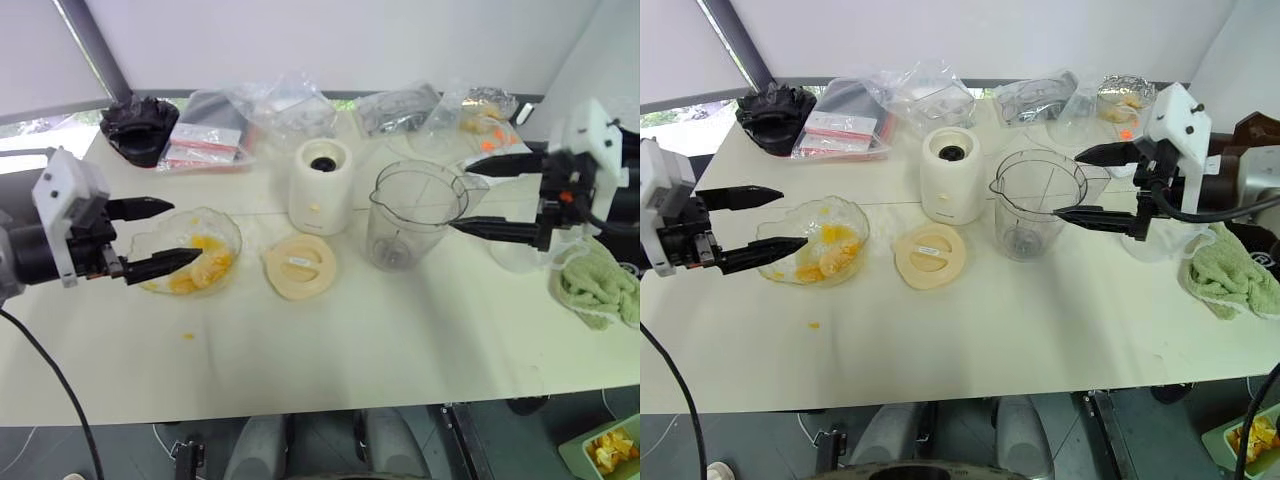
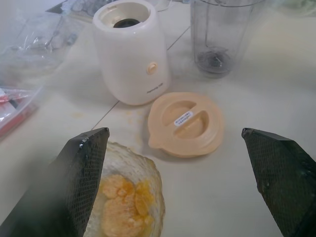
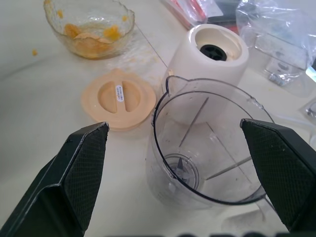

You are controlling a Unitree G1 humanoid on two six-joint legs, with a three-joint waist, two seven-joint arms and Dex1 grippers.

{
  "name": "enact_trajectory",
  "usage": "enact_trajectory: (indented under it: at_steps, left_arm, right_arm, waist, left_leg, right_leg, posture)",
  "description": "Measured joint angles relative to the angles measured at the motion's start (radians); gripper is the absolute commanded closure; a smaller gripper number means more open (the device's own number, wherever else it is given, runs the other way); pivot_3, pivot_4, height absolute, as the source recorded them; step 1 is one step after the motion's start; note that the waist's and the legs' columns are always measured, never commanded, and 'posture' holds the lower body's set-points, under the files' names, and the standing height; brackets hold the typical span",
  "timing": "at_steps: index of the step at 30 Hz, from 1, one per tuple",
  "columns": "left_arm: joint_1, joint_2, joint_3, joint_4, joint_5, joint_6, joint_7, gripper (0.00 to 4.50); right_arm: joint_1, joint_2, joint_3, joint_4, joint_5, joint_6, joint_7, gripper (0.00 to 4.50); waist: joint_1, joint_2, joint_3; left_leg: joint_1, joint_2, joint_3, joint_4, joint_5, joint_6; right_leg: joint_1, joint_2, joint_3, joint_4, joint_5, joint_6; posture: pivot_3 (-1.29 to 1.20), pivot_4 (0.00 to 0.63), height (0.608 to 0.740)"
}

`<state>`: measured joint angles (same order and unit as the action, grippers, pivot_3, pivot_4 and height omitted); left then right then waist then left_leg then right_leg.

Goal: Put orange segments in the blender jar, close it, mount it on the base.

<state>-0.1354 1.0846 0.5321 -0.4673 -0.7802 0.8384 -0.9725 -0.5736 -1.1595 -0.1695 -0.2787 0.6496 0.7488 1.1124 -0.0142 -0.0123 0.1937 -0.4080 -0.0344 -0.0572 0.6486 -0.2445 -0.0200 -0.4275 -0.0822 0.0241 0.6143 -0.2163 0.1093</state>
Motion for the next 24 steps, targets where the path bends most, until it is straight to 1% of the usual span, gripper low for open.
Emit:
enact_trajectory:
  at_steps: [19,24]
  left_arm:
    - [0.028,-0.016,-0.004,-0.040,-0.027,0.009,0.068,0.00]
    - [0.009,0.001,-0.057,-0.012,0.023,0.007,0.102,0.00]
  right_arm:
    - [-0.016,0.003,0.041,0.007,-0.005,0.017,0.013,0.05]
    - [-0.027,0.006,0.044,0.007,-0.006,0.019,0.013,0.05]
  waist:
    - [0.000,0.000,0.000]
    - [0.000,0.000,0.000]
  left_leg:
    - [0.000,0.000,0.000,0.000,0.000,0.000]
    - [0.000,0.000,0.001,0.001,0.000,0.000]
  right_leg:
    - [0.000,0.000,0.000,0.000,0.000,0.000]
    - [0.000,0.001,0.000,0.001,0.000,0.000]
  posture:
    - [0.00,0.150,0.740]
    - [0.00,0.150,0.740]
